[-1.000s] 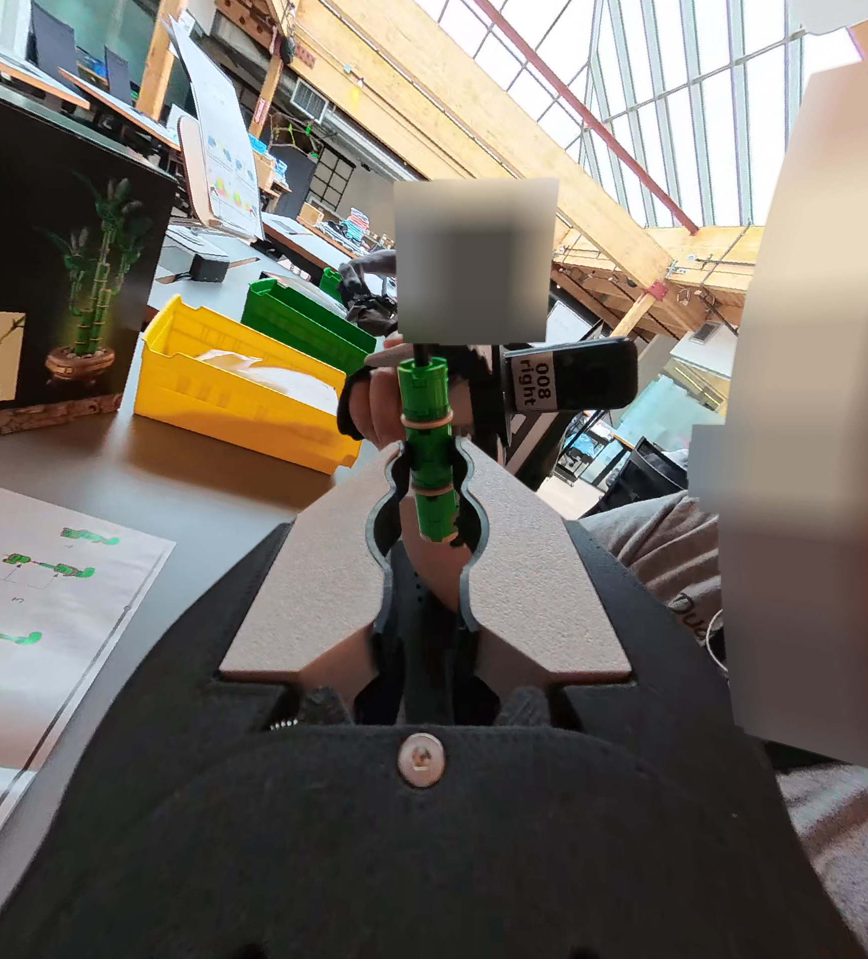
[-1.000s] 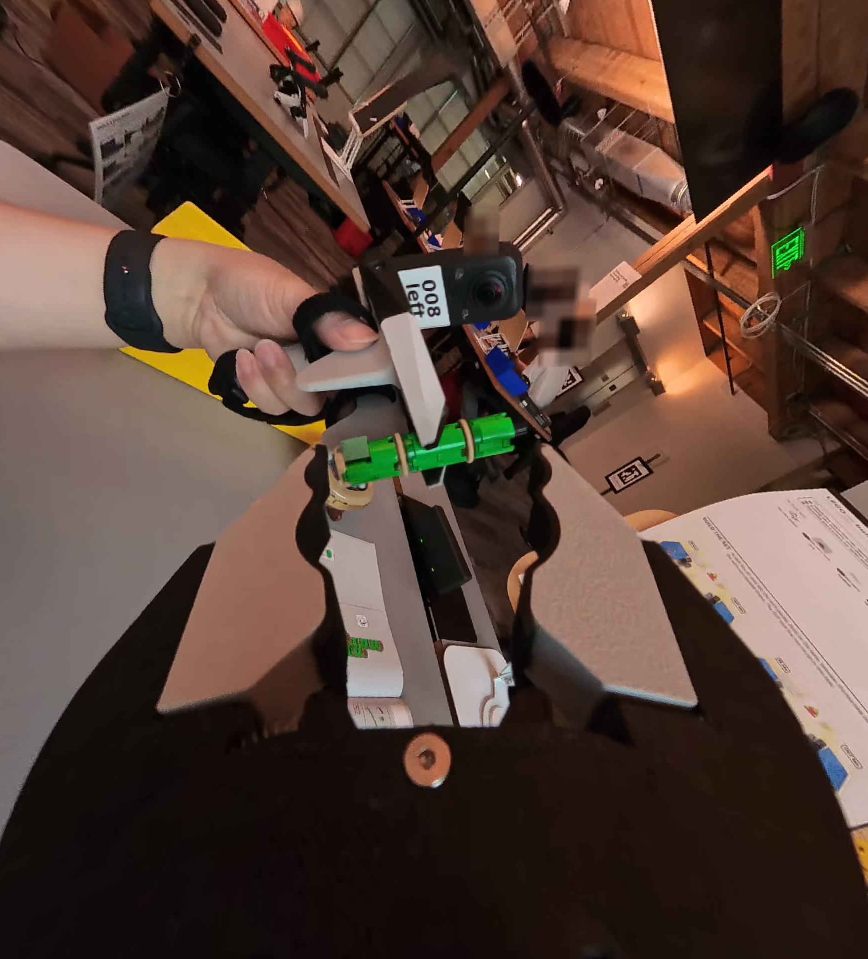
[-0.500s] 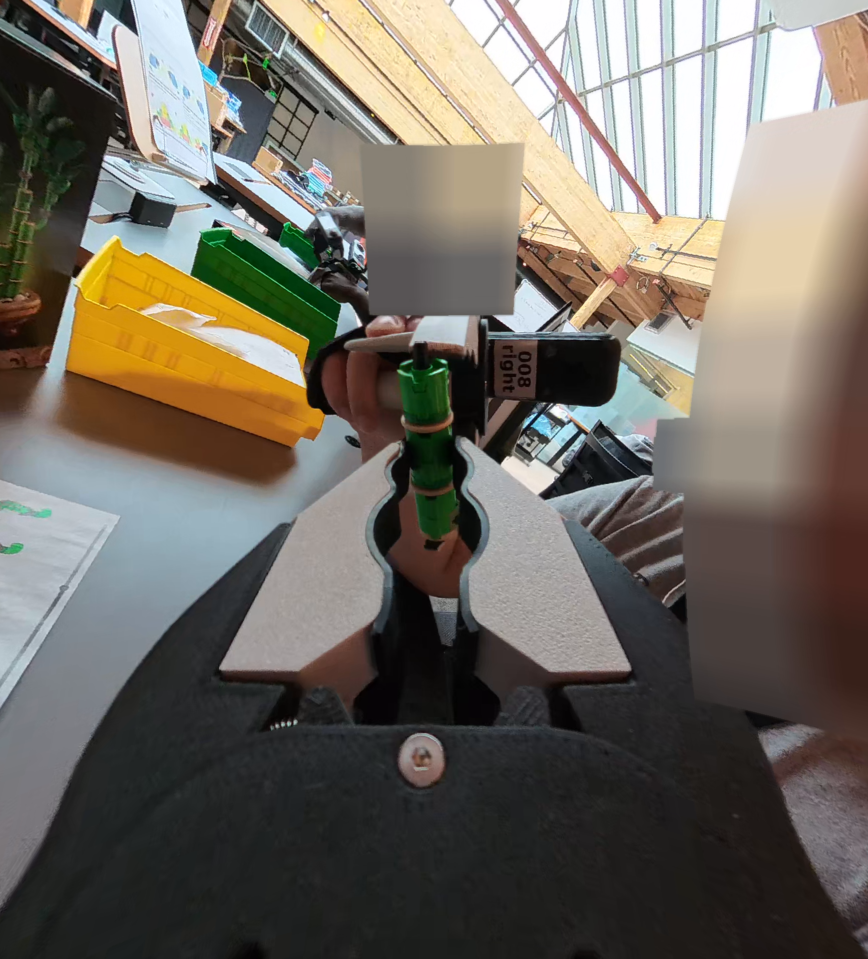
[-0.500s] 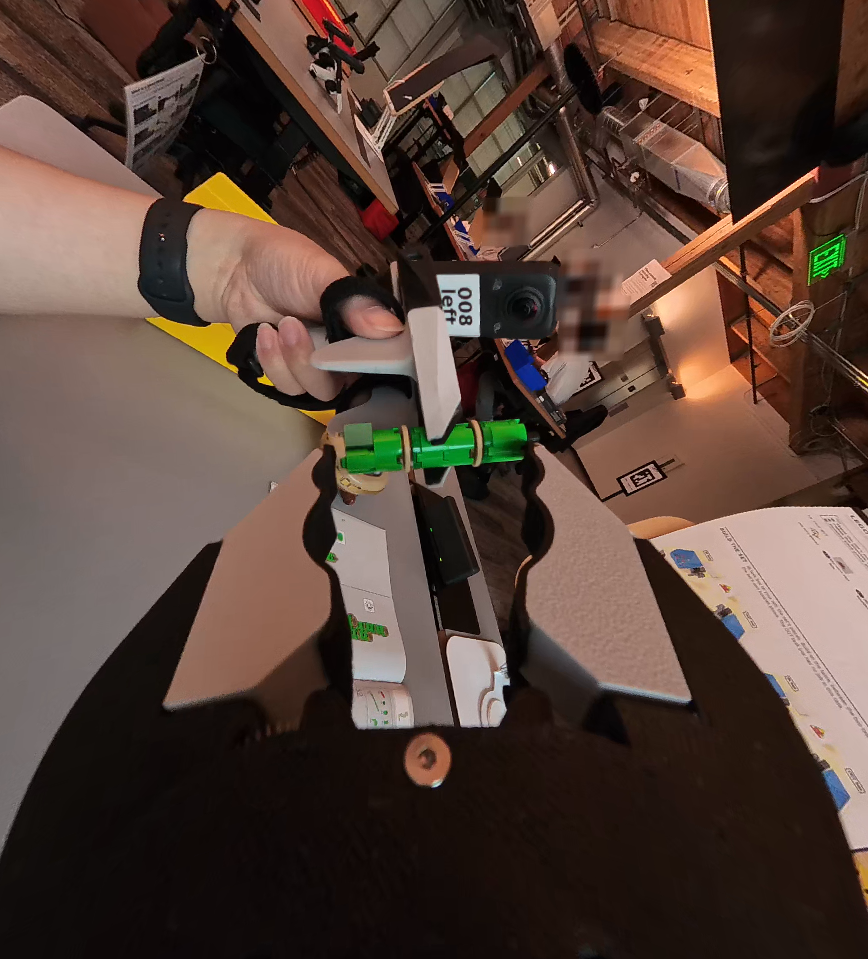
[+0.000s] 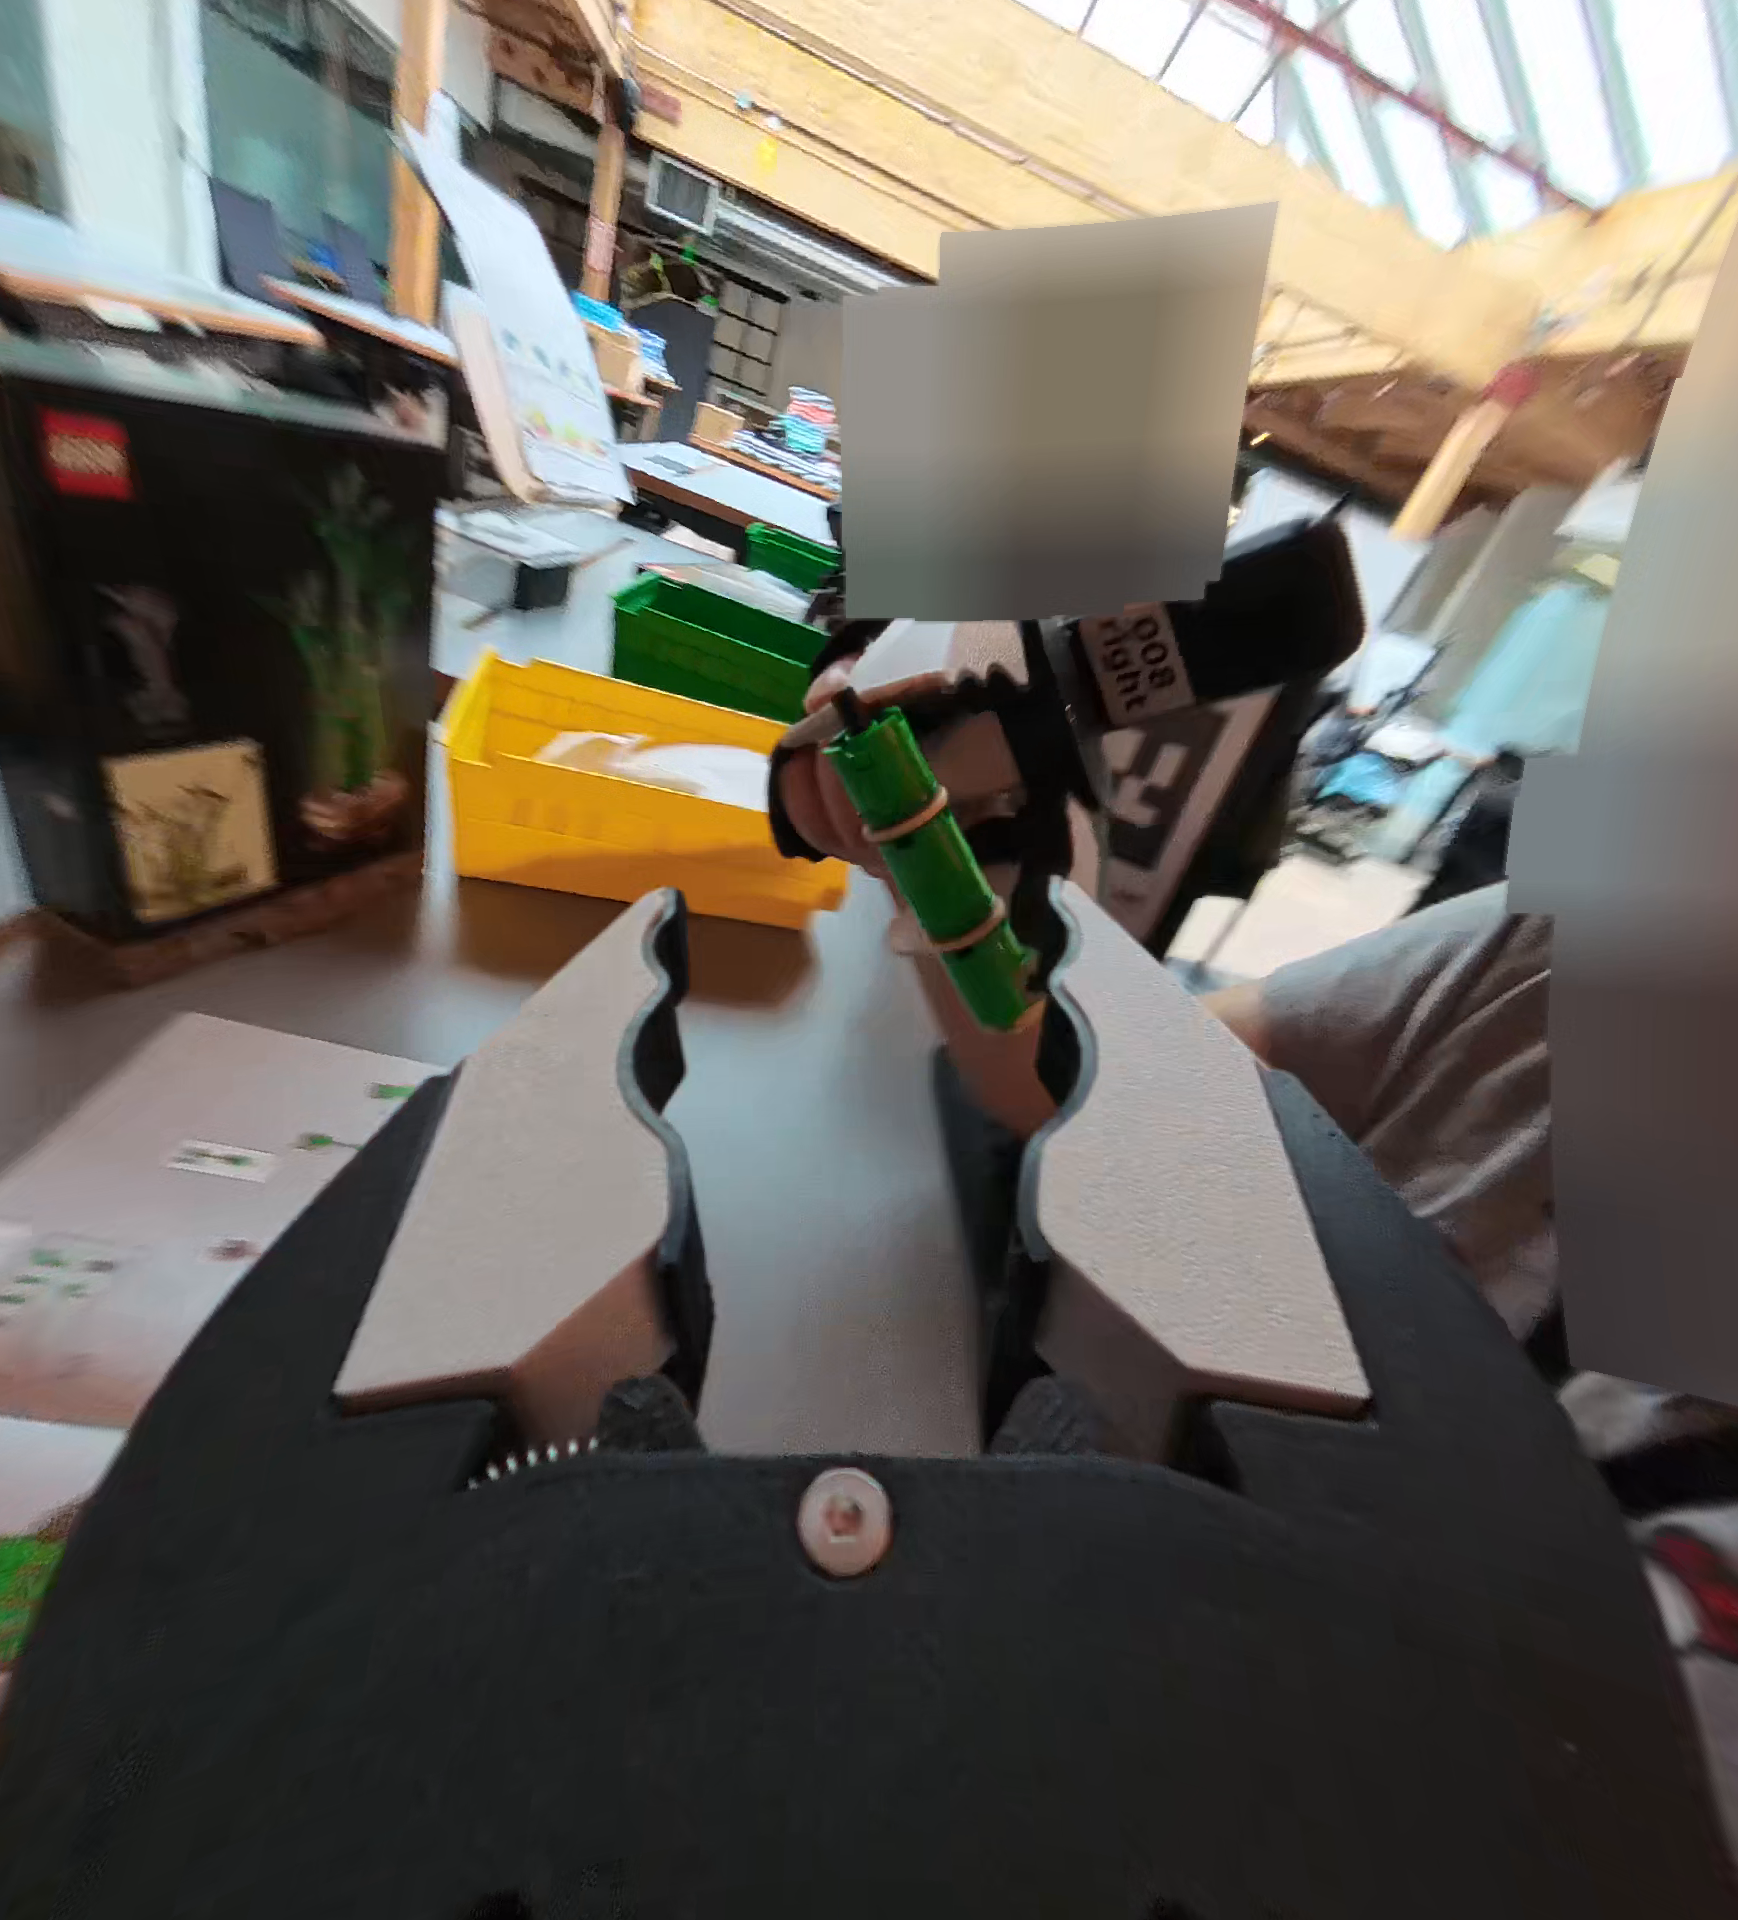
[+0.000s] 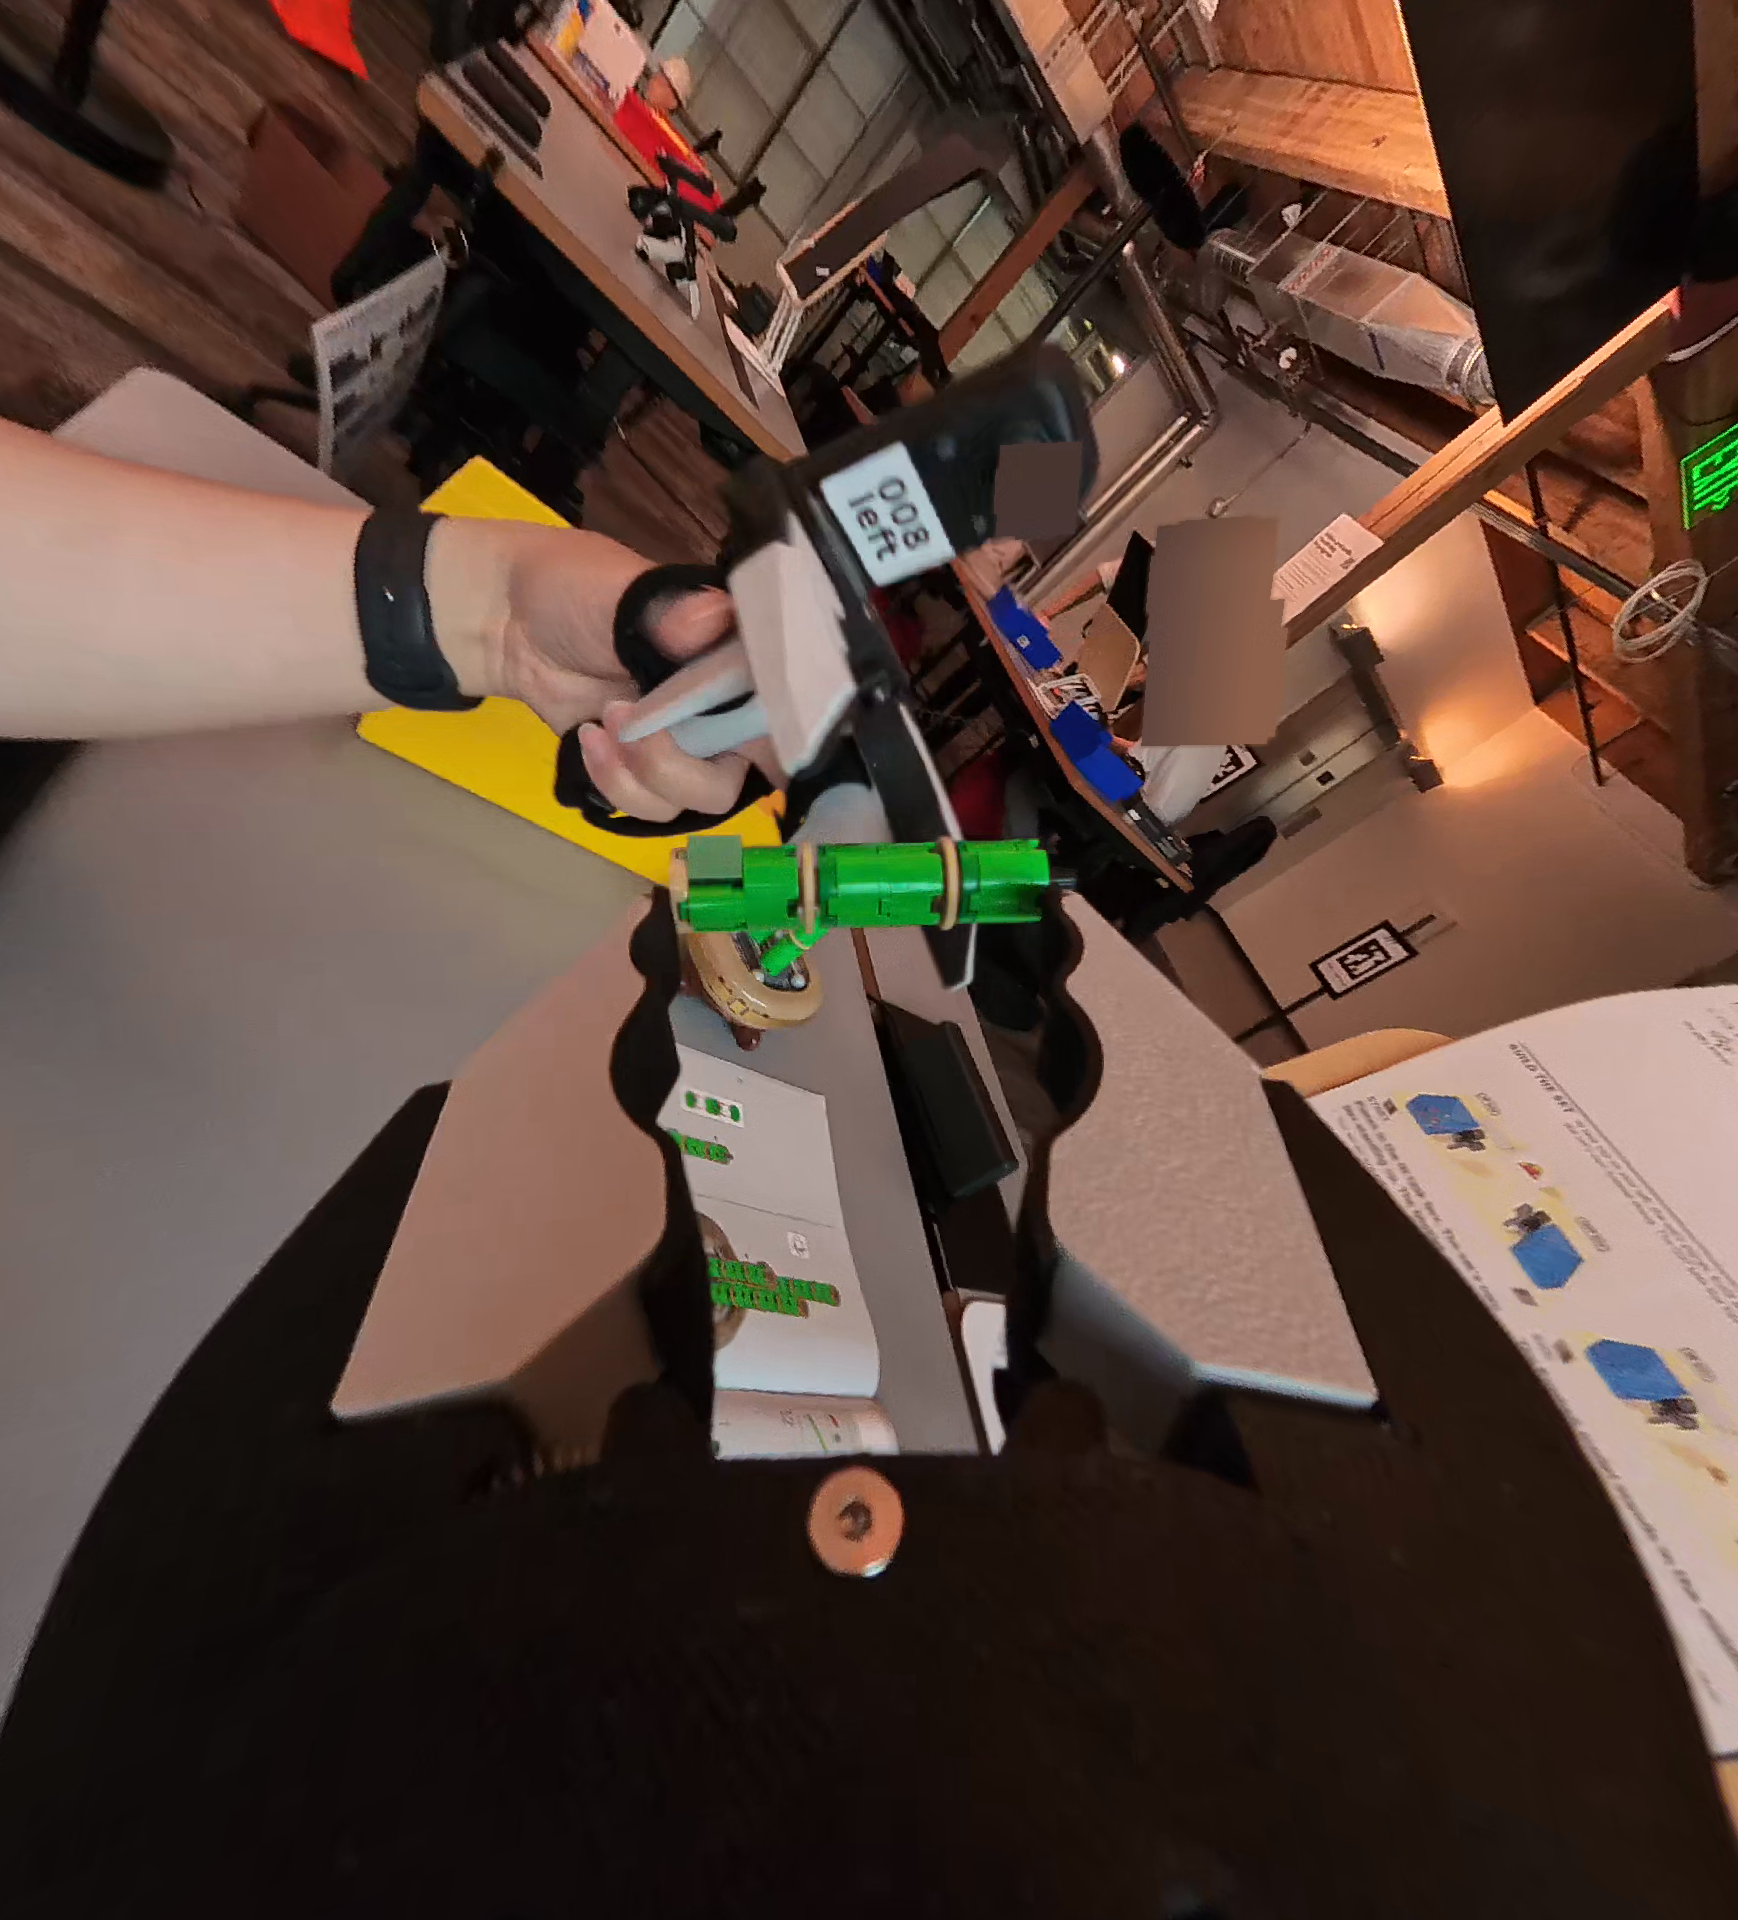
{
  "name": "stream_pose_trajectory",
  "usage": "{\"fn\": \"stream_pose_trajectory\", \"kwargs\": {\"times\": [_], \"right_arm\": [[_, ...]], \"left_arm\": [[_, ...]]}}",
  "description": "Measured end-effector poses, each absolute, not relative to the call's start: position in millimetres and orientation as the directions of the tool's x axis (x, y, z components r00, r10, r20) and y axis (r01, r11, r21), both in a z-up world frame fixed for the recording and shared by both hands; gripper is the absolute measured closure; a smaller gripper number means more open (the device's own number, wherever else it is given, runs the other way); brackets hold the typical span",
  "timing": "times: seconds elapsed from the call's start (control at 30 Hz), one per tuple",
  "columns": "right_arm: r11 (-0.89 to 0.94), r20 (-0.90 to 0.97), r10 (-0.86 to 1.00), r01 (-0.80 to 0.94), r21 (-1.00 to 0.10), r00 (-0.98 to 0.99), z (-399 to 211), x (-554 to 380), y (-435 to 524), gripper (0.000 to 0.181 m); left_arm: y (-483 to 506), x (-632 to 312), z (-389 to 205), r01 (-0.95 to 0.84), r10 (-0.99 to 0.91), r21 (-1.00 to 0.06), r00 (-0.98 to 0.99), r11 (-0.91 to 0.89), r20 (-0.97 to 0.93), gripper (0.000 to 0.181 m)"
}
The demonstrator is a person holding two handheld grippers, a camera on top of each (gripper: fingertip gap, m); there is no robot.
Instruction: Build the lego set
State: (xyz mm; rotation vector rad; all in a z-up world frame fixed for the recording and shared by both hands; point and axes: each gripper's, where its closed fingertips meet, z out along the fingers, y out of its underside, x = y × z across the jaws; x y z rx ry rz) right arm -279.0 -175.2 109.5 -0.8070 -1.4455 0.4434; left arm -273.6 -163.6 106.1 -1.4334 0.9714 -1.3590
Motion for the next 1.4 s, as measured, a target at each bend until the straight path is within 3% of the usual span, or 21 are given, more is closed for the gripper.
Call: {"fn": "stream_pose_trajectory", "kwargs": {"times": [0.07,0.17,0.23,0.4,0.73,0.9,1.4], "right_arm": [[0.635,0.652,0.751,0.156,-0.756,0.106,114,-276,-177,0.113],[0.565,0.571,0.819,0.095,-0.819,0.055,117,-275,-185,0.112],[0.529,0.532,0.846,0.065,-0.846,0.030,118,-274,-188,0.113],[0.493,0.494,0.870,0.053,-0.868,-0.002,116,-275,-191,0.113],[0.510,0.510,0.860,0.062,-0.858,-0.032,112,-275,-195,0.112],[0.515,0.512,0.857,0.051,-0.856,-0.059,111,-275,-201,0.112],[0.503,0.500,0.863,0.053,-0.863,-0.069,108,-276,-200,0.113]], "left_arm": [[-173,-279,114,0.018,-0.985,-0.999,0.163,-0.044,0.046,0.099],[-181,-278,118,-0.081,-0.931,-0.973,0.283,0.215,-0.230,0.102],[-186,-274,117,-0.132,-0.905,-0.951,0.295,0.280,-0.307,0.104],[-188,-265,112,-0.176,-0.897,-0.938,0.286,0.297,-0.338,0.099],[-198,-261,109,-0.177,-0.876,-0.907,0.243,0.383,-0.417,0.115],[-200,-260,111,-0.172,-0.872,-0.902,0.239,0.395,-0.427,0.107],[-203,-259,109,-0.199,-0.855,-0.880,0.222,0.431,-0.469,0.113]]}}
